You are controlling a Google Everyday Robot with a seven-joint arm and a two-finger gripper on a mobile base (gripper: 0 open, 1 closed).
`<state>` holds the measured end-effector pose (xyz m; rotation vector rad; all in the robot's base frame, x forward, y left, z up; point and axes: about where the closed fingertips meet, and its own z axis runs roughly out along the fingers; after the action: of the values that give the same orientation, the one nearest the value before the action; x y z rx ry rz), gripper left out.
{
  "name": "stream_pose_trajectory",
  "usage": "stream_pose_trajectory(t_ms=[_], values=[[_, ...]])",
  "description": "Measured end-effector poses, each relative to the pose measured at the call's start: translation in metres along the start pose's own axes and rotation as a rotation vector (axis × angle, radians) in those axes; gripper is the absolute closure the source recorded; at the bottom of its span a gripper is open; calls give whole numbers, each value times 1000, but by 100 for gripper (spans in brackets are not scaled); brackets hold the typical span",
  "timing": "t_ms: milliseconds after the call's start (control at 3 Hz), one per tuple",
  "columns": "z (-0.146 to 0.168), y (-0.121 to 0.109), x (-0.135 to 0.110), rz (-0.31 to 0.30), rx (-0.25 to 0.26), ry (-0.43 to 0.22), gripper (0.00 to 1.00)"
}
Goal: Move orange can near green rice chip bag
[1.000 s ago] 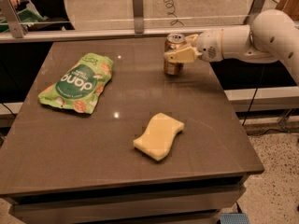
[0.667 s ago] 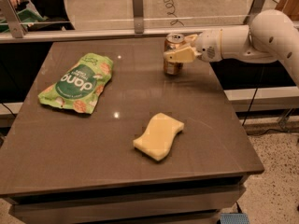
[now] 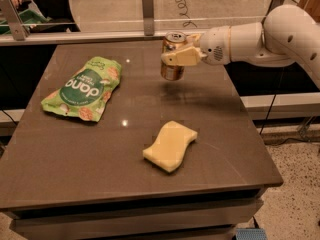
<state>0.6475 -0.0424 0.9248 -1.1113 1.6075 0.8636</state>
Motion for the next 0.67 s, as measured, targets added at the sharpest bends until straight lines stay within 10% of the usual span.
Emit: stream_pose_trajectory(t_ms=[667], values=[[72, 56, 22, 41, -162, 19, 100]])
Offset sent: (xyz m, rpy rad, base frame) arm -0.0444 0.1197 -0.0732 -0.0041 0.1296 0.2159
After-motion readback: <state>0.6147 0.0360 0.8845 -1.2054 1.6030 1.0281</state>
